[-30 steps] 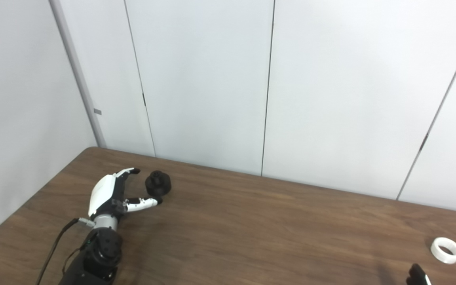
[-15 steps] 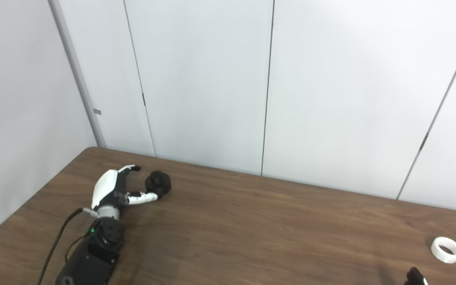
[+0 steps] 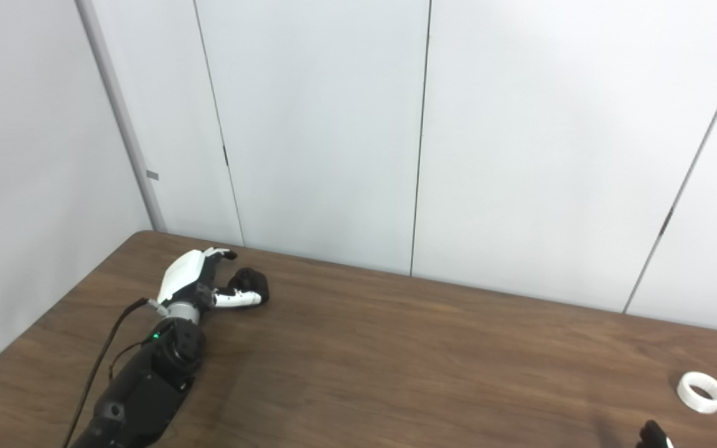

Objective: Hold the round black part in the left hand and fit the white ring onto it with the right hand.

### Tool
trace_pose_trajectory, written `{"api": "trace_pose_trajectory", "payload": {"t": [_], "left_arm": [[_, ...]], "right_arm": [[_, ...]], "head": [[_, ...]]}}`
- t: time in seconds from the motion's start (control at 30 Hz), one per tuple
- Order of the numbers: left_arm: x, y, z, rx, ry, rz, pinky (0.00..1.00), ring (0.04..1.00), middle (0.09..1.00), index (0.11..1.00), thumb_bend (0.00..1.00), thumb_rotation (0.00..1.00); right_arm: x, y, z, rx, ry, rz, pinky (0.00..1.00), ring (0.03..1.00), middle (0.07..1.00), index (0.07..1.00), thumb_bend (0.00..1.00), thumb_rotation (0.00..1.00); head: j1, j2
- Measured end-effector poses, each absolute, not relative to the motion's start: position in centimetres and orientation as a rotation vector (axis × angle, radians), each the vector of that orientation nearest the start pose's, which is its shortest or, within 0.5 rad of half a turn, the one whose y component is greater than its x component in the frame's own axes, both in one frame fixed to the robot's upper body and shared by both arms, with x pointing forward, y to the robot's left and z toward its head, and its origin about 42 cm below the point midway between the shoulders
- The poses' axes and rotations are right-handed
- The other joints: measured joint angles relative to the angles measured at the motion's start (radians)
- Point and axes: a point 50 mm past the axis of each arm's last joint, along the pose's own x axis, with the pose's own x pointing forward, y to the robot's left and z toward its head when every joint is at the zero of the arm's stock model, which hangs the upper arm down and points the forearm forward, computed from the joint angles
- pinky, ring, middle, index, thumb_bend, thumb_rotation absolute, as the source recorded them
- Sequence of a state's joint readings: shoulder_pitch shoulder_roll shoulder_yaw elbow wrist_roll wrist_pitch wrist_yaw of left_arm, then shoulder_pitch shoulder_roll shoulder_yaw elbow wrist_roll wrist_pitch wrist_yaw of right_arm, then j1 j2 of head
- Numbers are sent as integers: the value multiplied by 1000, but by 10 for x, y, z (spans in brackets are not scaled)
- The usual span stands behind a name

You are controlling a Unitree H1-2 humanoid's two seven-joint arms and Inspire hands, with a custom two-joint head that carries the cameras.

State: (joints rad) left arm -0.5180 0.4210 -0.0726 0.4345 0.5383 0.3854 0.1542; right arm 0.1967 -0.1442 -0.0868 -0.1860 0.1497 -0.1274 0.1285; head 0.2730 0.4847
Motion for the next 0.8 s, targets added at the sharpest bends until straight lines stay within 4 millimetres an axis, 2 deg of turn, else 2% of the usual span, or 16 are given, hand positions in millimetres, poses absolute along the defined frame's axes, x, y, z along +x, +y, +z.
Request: {"api": "trace_pose_trajectory", "payload": {"t": [0.27,0.5,0.8], "left_arm": [[443,355,172,1020,245,329,1000,1000,981,808,973,419],[445,363,164,1067,296,326,1000,1000,979,804,953,409],[456,364,169,1079,306,334,1000,1000,971,797,936,389]], "right_arm": [[212,-281,115,-32,-130,19,1000,1000,994,977,578,1000],[206,-283,114,-35,-117,18,1000,1000,993,978,598,1000],[204,-283,114,-35,-105,18,1000,1000,996,979,582,1000]], "head": [[-3,8],[-5,12],[-5,14]]}}
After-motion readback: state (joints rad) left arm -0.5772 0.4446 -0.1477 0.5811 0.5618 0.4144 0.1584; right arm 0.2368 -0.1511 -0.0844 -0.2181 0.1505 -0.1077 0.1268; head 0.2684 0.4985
